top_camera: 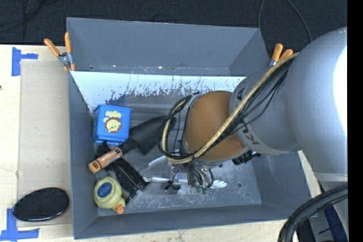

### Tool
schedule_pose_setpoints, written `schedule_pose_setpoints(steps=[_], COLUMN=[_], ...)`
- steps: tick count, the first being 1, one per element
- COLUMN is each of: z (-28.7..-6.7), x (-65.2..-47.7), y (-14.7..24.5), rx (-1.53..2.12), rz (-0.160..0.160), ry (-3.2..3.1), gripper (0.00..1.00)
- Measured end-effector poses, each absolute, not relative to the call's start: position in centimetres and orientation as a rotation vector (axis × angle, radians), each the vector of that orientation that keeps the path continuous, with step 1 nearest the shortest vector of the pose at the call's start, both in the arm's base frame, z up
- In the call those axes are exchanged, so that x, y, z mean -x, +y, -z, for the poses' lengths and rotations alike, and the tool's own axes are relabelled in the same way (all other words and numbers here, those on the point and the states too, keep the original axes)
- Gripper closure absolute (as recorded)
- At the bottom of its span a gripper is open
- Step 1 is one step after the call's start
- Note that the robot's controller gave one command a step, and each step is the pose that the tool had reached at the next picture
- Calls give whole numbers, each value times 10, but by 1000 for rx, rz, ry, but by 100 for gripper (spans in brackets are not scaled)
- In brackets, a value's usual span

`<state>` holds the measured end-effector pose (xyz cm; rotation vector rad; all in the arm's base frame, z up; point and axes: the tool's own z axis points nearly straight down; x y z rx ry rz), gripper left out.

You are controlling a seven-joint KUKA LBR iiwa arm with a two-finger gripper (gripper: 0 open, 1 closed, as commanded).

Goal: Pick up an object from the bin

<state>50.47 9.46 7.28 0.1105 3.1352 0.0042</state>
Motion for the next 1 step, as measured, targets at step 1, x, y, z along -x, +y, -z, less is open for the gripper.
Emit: schedule_pose_setpoints(steps=[1], z=[-85], x=[-503], y=[94], rx=[-113], rz=[-2], ry=[3141], gripper=[100])
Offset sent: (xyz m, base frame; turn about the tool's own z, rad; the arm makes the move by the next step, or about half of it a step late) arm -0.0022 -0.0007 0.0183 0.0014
